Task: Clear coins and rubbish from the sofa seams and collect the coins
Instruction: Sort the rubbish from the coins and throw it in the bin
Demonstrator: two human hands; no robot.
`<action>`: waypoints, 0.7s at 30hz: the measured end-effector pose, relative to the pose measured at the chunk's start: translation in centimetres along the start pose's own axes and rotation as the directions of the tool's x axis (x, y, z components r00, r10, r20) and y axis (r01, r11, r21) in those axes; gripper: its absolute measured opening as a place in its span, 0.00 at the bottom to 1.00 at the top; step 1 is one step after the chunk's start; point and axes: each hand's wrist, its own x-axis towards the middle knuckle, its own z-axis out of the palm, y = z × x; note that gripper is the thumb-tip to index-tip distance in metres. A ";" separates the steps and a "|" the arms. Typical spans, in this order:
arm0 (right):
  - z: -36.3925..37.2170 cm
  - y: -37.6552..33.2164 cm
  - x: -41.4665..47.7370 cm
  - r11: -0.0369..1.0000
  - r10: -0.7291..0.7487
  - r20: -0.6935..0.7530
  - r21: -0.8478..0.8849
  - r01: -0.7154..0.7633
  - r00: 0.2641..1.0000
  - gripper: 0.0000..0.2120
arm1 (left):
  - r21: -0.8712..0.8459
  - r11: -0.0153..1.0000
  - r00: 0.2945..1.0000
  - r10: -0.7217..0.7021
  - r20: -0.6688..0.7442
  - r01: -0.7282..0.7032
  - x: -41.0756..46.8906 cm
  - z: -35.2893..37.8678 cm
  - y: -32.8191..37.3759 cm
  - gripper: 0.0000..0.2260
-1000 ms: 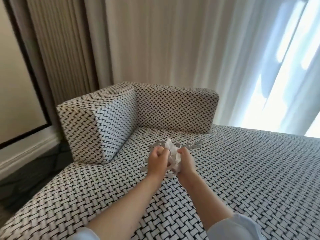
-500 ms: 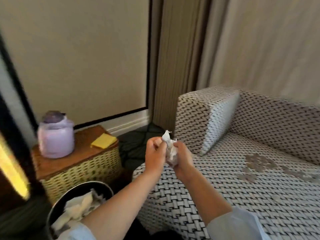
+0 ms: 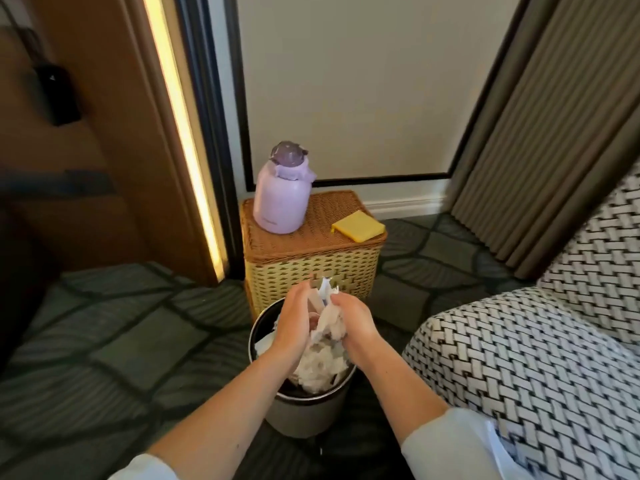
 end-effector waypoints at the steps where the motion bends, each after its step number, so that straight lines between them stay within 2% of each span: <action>1: 0.6 1.0 0.4 0.999 0.031 0.034 -0.036 -0.030 0.999 0.12 | 0.009 0.999 0.999 -0.044 -0.008 0.044 0.2 -0.9 -0.7 0.18; 4: 1.4 3.1 1.0 0.988 0.150 0.120 -0.067 -0.142 0.981 0.16 | 0.023 0.980 0.979 -0.198 0.038 0.197 0.0 -2.4 -2.2 0.24; 7: 1.2 4.1 0.7 0.975 0.218 0.142 0.015 -0.223 0.965 0.21 | 0.129 0.958 0.961 -0.267 0.067 0.257 0.2 -3.3 -3.5 0.31; 9: 0.5 4.2 0.7 0.980 0.188 0.176 0.032 -0.197 0.966 0.15 | 0.160 0.954 0.963 -0.264 0.048 0.254 0.3 -3.5 -3.7 0.32; 12: 0.3 3.2 -0.1 0.992 0.122 0.189 -0.016 -0.121 0.974 0.15 | 0.213 0.948 0.969 -0.245 0.021 0.235 0.3 -3.3 -3.0 0.34; 14: 0.0 2.4 -0.7 0.995 0.097 0.162 -0.044 -0.091 0.982 0.22 | 0.222 0.950 0.975 -0.223 -0.013 0.221 0.2 -2.8 -2.2 0.35; 16: -0.1 1.5 -1.5 0.996 0.076 0.109 -0.049 -0.071 0.991 0.26 | 0.264 0.953 0.989 -0.140 -0.051 0.149 0.1 -2.2 -1.4 0.33; 19: -0.6 0.2 -2.6 0.997 -0.072 -0.044 -0.012 0.072 0.996 0.17 | 0.234 0.972 0.999 0.023 -0.033 -0.015 -0.5 -0.7 0.3 0.26; 21: -1.5 -0.9 -3.3 0.979 -0.203 -0.123 -0.039 0.200 0.971 0.08 | 0.155 0.987 0.999 0.047 -0.002 -0.046 -0.9 0.9 1.5 0.22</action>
